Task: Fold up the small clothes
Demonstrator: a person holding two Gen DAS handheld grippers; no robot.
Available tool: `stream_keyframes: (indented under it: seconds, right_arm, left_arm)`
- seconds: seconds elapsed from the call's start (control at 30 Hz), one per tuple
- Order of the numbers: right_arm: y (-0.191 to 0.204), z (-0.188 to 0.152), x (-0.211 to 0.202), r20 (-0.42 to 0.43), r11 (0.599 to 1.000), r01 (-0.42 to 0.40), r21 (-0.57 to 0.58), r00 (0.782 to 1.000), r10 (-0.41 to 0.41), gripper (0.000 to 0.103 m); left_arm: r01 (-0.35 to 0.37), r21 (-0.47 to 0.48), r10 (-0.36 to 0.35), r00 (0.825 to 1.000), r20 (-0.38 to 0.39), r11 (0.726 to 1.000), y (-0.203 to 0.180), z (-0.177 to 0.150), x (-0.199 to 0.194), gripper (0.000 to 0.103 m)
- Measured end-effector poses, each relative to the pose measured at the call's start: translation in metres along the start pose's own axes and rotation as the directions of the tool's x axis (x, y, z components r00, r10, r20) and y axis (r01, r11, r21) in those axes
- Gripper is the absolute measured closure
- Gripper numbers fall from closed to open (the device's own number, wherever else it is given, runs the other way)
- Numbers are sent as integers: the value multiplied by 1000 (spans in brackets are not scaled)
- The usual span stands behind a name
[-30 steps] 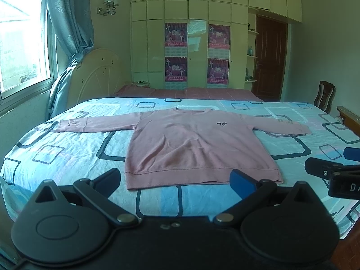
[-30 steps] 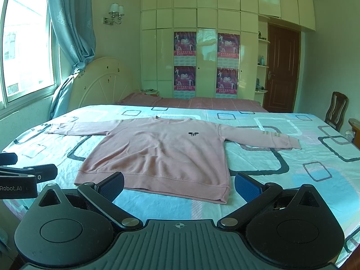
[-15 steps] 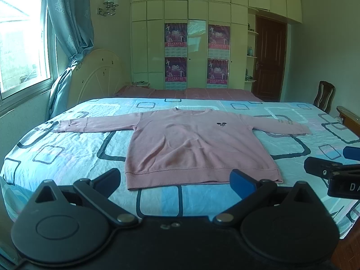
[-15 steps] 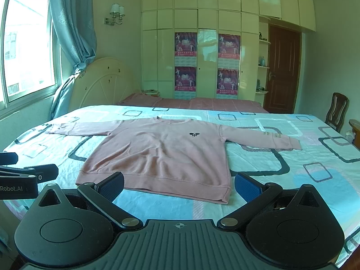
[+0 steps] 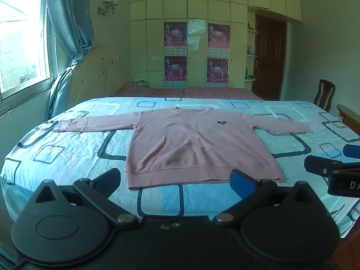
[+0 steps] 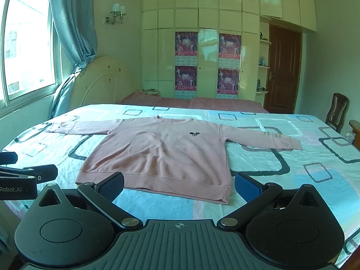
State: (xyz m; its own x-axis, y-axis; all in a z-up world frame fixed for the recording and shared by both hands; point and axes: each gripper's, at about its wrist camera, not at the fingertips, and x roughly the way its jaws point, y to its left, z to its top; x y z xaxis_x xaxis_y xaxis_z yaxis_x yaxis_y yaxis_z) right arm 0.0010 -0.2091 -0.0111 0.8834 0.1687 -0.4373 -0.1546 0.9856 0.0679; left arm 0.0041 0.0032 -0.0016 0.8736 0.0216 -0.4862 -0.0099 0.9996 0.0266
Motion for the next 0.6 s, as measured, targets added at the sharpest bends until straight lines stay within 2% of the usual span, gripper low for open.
stream_keyframes:
  seconds: [0.33,0.6]
  right_arm:
    - [-3,4,6,-7,1000,2,-2,1000,-2,0]
    - [-15,22,50,-19,1000,23,6,1000,-23,0]
  left_arm:
    - [2,9,-2,1000,-13,1000,1,0,6,0]
    - [7,27,-6,999,-36,1000,5,17,47,0]
